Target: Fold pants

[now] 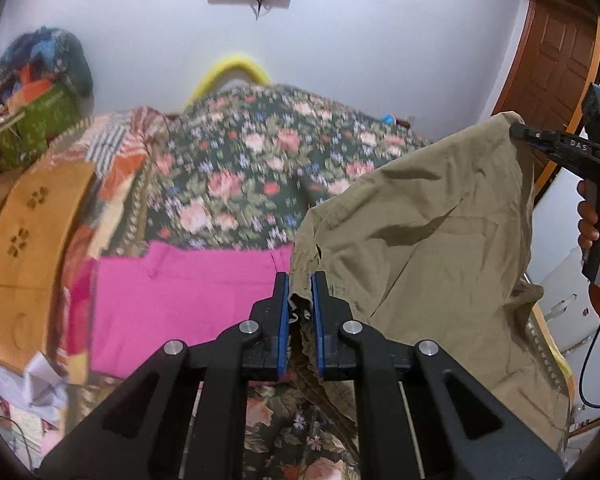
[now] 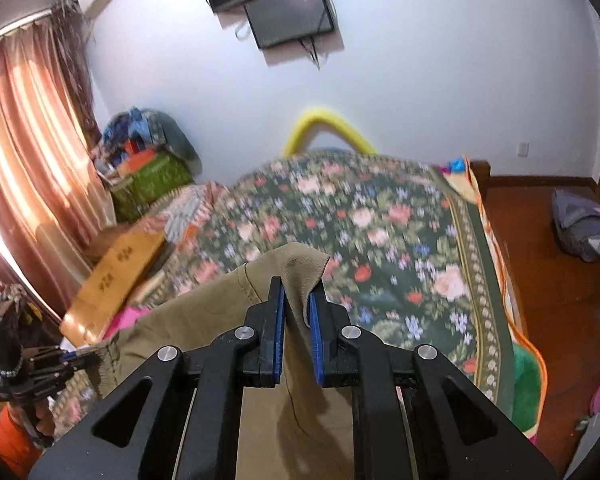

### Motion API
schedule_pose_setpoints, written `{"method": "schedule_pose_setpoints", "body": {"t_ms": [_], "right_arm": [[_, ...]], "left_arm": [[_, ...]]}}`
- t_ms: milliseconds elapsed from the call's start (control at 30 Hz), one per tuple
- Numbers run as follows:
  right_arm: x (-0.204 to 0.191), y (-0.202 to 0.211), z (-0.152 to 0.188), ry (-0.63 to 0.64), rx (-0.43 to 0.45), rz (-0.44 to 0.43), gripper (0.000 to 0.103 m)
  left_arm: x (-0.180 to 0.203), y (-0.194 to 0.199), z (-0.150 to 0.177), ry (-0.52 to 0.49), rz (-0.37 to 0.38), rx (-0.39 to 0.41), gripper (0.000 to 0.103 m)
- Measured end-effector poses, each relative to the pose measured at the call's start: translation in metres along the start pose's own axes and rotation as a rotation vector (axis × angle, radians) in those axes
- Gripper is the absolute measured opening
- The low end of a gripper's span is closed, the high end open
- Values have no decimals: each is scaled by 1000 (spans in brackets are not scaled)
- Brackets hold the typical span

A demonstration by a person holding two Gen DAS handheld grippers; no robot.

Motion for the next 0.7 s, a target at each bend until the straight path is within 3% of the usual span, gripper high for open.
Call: {"method": "schedule_pose_setpoints", "body": {"t_ms": [267, 700], "right_arm": [[-17, 35, -5, 10, 65, -53, 10], [13, 104, 54, -41, 12, -36, 10]], "left_arm": [[5, 41, -17, -28, -14, 59, 10], [64, 80, 22, -96, 39, 34, 10]]}}
Point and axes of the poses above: each gripper's, at about its wrist camera, not at the fingertips, and y roughly against the way its jaws point, x to its right, z to its underside, the point moved 3 cm from there along -y, roughly the way its jaws point, and after that the axes turned 14 degrees about -y, right-handed, at the moved point
